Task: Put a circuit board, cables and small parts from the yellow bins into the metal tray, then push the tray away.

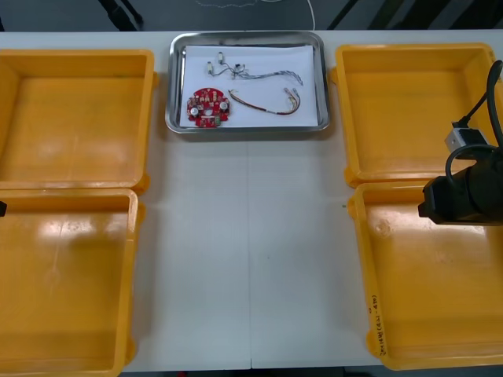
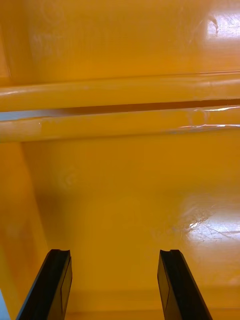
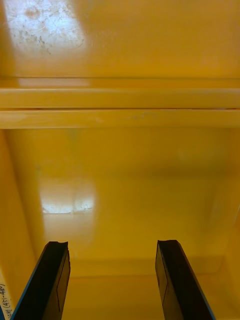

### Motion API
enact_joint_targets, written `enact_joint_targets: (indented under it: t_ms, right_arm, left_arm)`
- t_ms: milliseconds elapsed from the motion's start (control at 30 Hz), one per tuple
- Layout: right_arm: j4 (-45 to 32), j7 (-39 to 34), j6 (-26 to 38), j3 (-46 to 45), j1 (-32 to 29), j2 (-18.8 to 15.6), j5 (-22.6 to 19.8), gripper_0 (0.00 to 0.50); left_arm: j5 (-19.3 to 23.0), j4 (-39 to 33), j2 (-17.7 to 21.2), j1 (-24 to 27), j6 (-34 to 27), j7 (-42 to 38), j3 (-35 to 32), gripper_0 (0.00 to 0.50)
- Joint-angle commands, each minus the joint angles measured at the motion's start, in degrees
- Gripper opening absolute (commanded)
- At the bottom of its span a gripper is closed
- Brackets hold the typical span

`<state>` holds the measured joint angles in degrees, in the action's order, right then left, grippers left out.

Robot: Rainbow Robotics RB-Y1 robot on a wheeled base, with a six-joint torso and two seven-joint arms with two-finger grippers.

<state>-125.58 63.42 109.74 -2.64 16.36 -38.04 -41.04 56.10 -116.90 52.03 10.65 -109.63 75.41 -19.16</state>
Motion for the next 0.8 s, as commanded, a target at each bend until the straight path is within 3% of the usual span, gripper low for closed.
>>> enact_joint_targets:
  t_ms: [33,800]
  right_arm:
    - [-2.04,-1.11,0.26,-1.67,-0.62,0.69,0.44,0.5]
    - [-1.95,-1.02,0.26,-1.67,-0.71,0.69,0.17,0.5]
  left_arm:
    - [-0.2,-1.58,2.11,-0.63,-0.37,3.52,-1.67,0.5]
    - [-0.2,-1.58,2.11,-0.63,-0.37,3.52,-1.67,0.5]
